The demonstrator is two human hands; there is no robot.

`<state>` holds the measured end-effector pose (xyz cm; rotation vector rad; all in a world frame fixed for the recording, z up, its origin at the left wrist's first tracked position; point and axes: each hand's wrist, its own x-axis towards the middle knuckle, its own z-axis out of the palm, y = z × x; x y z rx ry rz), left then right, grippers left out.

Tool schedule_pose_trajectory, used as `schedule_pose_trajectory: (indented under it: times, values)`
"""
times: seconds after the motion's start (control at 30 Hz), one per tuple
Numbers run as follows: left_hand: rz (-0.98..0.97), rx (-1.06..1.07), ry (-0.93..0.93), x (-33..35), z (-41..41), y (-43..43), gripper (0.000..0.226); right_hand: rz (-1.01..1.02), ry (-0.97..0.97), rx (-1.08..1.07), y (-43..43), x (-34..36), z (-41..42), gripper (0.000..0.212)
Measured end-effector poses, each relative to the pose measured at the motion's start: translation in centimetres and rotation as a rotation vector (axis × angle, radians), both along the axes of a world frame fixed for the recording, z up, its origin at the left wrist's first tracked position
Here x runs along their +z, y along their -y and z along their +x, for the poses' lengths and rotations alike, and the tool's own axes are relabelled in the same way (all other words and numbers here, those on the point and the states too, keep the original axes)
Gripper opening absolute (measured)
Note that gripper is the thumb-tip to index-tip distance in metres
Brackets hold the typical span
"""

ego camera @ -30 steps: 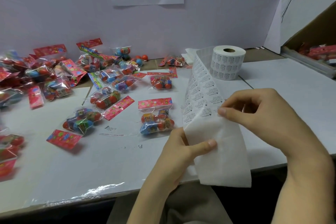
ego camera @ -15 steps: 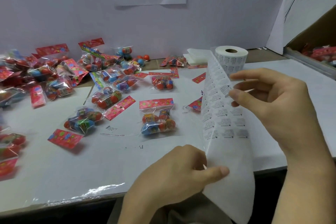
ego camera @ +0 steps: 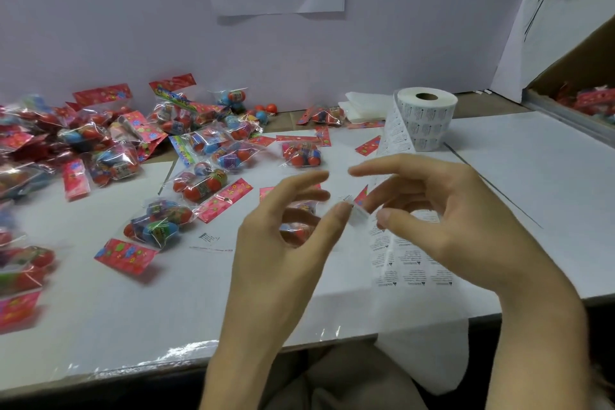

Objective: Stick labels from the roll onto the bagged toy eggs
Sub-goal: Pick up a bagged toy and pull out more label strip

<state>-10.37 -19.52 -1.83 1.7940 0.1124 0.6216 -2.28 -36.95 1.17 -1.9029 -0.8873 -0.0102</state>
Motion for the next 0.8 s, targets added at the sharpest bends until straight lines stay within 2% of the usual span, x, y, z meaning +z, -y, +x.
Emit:
schedule_pose_trajectory:
  times: [0.13,0.2,0.27,0.4,0.47,0.6,0.8]
  values:
    - [0.029,0.021,0.02,-0.4,0.0,0.0,0.01,-0.075,-0.008,0.059,-0.9,-0.1,-0.3,0.046]
    - [-0.02,0.04,0.027,-0.6,0.2,-0.1,0.005,-0.065,-0.004,0.045,-1.2,-0.1,-0.3,0.039]
    - [-0.125,0.04,0.042,-0.6,0.2,-0.1,0.008,-0.053,-0.002,0.034,-1.4,0.0,-0.4,0.037]
    - [-0.425,-0.001,0.064,-0.5,0.1,0.3,0.026,-0.047,-0.007,0.056,-1.7,0.0,-0.4,0.05]
    - [-0.518,-0.033,0.057,-0.5,0.1,0.6,0.028,-0.037,0.003,0.036,-2.0,-0.2,-0.3,0.04]
    - [-0.635,-0.098,0.066,-0.3,0.3,0.8,0.025,0.073,0.001,-0.032,-2.4,-0.2,0.0,0.008]
    - [-0.842,-0.202,0.062,-0.4,0.6,1.1,0.016,0.102,-0.035,-0.055,-2.5,-0.4,0.1,0.008]
